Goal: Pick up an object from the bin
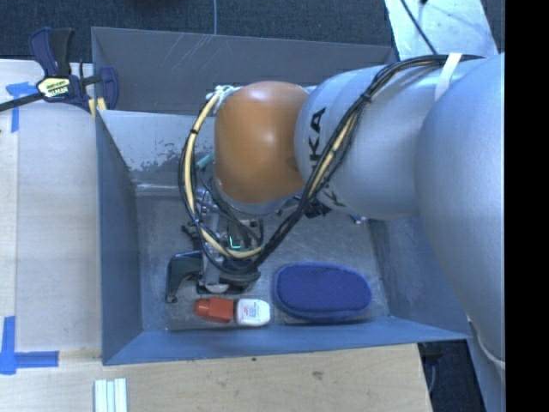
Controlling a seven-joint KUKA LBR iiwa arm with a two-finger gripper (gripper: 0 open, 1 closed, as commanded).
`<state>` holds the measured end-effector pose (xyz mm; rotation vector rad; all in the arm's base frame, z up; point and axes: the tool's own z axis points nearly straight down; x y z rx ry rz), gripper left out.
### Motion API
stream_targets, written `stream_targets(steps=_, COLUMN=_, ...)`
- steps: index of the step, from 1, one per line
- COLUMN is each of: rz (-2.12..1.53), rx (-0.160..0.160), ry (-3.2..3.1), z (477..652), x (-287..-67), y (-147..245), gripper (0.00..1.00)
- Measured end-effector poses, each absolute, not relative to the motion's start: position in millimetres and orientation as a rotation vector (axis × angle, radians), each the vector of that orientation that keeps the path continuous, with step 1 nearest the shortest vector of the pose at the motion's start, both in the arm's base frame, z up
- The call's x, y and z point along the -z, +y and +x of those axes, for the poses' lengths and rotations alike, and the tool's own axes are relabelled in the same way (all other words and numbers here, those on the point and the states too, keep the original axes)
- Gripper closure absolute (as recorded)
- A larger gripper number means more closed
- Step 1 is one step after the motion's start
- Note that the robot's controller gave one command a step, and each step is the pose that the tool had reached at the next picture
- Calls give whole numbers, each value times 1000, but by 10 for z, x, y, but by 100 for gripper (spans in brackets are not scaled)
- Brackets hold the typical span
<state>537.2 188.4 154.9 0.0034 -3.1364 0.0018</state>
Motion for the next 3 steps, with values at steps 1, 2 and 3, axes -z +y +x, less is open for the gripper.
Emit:
stream_targets(steps=1, rz=46, rx=4, ry=-3145, z=4985, x=-698, y=1242, gripper=0)
stream_targets(steps=2, rz=50, rx=5, ry=-3148, z=4999, x=-731, y=1261, gripper=100)
stream_targets(steps=3, rz=124, rx=-1, ry=-3143, z=4960, x=-2307, y=1263, gripper=100)
